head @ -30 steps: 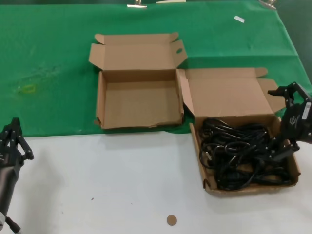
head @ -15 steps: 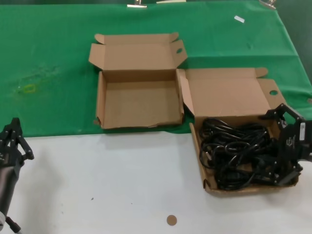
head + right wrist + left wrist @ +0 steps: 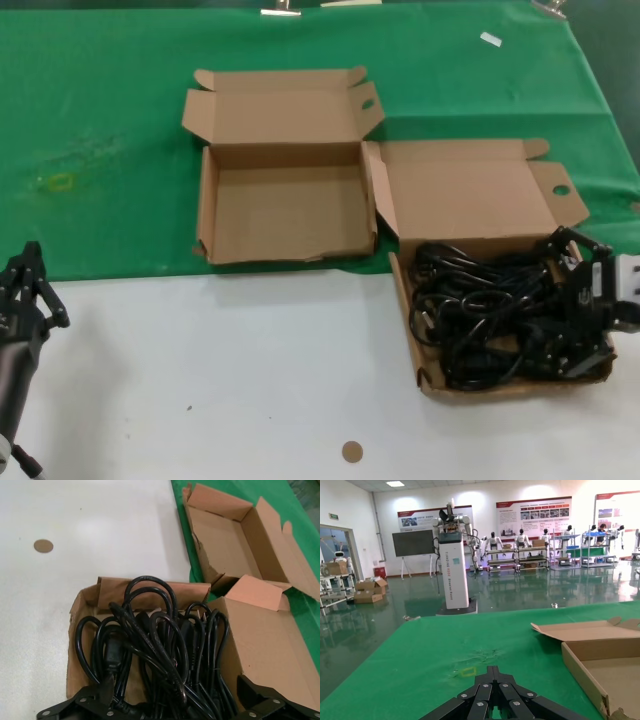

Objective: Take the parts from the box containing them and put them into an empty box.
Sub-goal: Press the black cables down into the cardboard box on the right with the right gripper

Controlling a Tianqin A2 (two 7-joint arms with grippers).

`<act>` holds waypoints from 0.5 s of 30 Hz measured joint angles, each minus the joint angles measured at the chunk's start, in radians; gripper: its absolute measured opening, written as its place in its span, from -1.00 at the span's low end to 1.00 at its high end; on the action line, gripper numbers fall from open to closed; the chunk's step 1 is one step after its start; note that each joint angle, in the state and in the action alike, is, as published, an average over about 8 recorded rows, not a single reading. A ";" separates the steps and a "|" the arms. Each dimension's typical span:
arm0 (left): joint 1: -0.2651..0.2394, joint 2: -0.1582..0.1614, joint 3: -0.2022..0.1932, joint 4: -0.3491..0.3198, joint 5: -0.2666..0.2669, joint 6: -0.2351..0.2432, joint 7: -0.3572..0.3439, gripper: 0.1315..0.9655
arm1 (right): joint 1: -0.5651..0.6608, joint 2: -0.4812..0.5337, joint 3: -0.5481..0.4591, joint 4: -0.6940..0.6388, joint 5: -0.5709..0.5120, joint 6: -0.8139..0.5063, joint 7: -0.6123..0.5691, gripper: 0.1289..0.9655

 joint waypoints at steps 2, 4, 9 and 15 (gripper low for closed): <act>0.000 0.000 0.000 0.000 0.000 0.000 0.000 -0.97 | 0.006 -0.013 0.000 -0.006 -0.023 -0.006 0.001 0.82; 0.000 0.000 0.000 0.000 0.000 0.000 0.000 -0.97 | 0.011 -0.024 0.001 -0.010 -0.041 -0.013 0.002 0.82; 0.000 0.000 0.000 0.000 0.000 0.000 0.000 -0.97 | 0.025 -0.050 0.003 -0.017 -0.079 -0.030 0.006 0.65; 0.000 0.000 0.000 0.000 0.000 0.000 0.000 -0.97 | 0.036 -0.072 0.007 -0.022 -0.114 -0.047 0.013 0.41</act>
